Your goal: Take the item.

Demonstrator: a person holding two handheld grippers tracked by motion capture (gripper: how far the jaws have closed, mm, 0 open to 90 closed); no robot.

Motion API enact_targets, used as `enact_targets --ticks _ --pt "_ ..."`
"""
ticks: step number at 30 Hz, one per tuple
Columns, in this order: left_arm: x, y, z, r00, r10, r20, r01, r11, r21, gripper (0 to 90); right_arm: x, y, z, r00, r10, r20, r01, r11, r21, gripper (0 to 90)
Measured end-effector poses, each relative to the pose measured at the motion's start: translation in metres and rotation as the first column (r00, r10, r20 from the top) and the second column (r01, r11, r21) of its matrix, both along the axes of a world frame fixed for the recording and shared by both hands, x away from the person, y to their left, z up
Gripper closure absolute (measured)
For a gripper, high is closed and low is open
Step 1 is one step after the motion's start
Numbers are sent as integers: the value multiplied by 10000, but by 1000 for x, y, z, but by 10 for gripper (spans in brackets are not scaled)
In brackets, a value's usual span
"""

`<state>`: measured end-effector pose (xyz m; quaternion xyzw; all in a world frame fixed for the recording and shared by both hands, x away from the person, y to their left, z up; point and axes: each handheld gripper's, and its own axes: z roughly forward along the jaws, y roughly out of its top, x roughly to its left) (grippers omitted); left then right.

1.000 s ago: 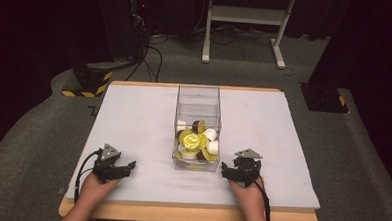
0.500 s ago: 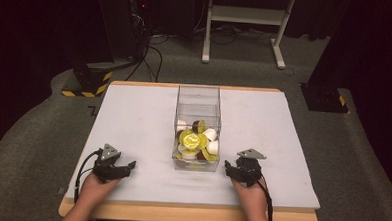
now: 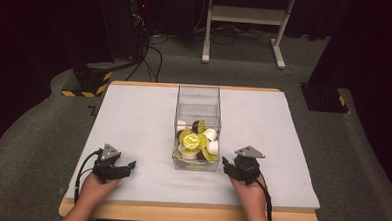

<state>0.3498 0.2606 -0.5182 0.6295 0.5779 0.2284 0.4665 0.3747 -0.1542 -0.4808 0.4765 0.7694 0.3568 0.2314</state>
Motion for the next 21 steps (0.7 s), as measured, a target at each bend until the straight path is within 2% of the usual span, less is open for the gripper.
enact_targets --ticks 13,17,21 --pt "0 0 0 10000 23 -4 -23 10000 -49 271 5 0 15 9999 -78 143 78 10000 24 381" --pt "0 0 0 10000 11 -21 -11 10000 -42 270 9 1 19 10000 -99 10 99 9998 169 385" --pt "0 0 0 10000 3 -22 -3 10000 -39 270 13 1 25 9999 -129 82 127 9995 302 390"
